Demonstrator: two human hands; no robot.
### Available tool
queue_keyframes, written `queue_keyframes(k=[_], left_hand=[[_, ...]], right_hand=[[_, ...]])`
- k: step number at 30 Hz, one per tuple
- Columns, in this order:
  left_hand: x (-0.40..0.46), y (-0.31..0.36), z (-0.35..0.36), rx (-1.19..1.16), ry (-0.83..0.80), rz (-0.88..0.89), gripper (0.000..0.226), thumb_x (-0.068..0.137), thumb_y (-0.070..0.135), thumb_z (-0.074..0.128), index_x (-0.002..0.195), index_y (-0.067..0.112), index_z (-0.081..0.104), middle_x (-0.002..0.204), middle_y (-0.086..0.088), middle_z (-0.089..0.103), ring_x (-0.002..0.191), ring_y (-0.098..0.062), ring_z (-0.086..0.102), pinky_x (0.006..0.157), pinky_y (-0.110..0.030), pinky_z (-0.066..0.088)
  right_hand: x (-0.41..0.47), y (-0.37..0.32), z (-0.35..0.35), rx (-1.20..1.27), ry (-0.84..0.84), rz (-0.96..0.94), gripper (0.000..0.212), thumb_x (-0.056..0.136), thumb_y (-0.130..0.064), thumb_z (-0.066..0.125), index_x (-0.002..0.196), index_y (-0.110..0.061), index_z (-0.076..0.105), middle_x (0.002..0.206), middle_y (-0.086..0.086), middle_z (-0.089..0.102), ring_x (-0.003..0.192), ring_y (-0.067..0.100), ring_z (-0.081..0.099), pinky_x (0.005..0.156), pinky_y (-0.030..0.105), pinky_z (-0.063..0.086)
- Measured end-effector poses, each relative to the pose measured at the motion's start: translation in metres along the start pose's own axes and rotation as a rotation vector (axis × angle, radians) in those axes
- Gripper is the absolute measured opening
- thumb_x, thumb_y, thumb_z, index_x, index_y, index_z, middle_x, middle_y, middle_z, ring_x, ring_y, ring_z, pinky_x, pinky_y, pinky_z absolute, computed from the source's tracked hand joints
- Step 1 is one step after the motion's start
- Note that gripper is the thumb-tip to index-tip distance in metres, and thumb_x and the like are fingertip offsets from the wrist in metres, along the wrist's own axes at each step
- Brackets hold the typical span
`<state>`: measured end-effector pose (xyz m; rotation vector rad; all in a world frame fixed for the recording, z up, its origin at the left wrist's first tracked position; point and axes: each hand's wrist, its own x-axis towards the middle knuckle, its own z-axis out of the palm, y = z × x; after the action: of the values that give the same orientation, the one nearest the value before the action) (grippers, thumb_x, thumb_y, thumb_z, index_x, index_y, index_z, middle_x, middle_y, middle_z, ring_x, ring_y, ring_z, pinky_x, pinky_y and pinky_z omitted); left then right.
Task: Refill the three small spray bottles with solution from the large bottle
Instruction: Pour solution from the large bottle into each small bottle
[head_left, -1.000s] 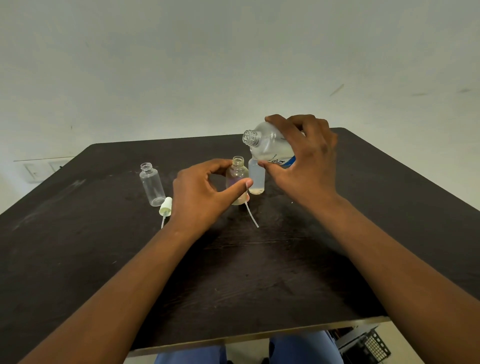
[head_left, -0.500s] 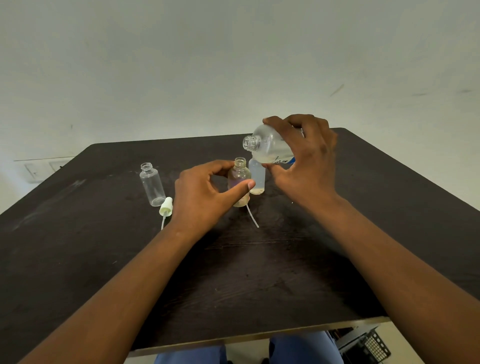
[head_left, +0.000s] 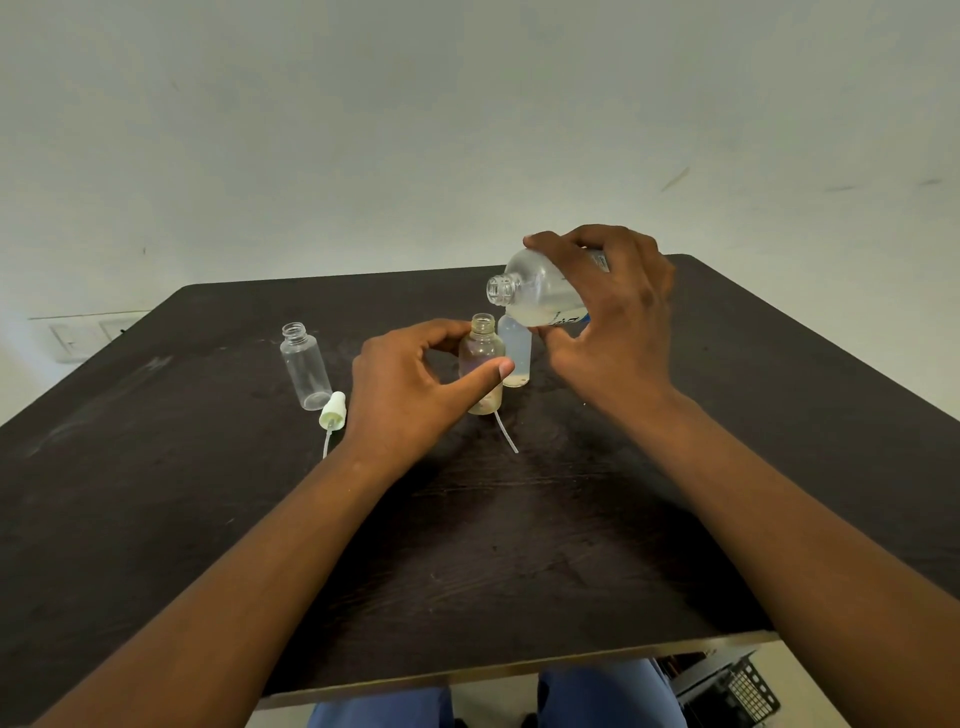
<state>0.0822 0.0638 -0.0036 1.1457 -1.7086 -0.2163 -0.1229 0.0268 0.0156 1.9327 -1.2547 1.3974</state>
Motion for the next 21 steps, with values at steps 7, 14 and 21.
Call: queue_keyframes(k=[7, 14, 21], left_hand=[[-0.0006, 0.0012, 0.0009, 0.0, -0.001, 0.001, 0.041, 0.078, 0.054, 0.084, 0.111, 0.03, 0.079, 0.096, 0.02, 0.075, 0.059, 0.019, 0.054, 0.062, -0.007, 0.035], [-0.001, 0.0003, 0.0015, 0.002, 0.011, -0.005, 0.045, 0.077, 0.057, 0.084, 0.112, 0.029, 0.078, 0.095, 0.021, 0.074, 0.061, 0.019, 0.055, 0.064, -0.009, 0.037], [-0.0021, 0.0008, 0.0017, -0.004, 0.012, -0.002, 0.045, 0.077, 0.056, 0.084, 0.111, 0.028, 0.079, 0.09, 0.026, 0.07, 0.063, 0.02, 0.056, 0.066, -0.013, 0.039]], right_hand=[[0.0001, -0.0014, -0.001, -0.002, -0.009, 0.005, 0.07, 0.066, -0.015, 0.077, 0.134, -0.029, 0.068, 0.125, 0.004, 0.062, 0.121, 0.024, 0.051, 0.101, 0.044, 0.041], [-0.0001, -0.003, -0.0019, 0.003, -0.006, 0.004, 0.071, 0.064, -0.013, 0.074, 0.133, -0.029, 0.068, 0.126, 0.004, 0.062, 0.123, 0.023, 0.048, 0.103, 0.044, 0.041], [-0.0003, -0.004, -0.0029, 0.009, -0.019, 0.003, 0.071, 0.064, -0.014, 0.071, 0.133, -0.028, 0.068, 0.127, 0.005, 0.062, 0.124, 0.021, 0.044, 0.103, 0.046, 0.042]])
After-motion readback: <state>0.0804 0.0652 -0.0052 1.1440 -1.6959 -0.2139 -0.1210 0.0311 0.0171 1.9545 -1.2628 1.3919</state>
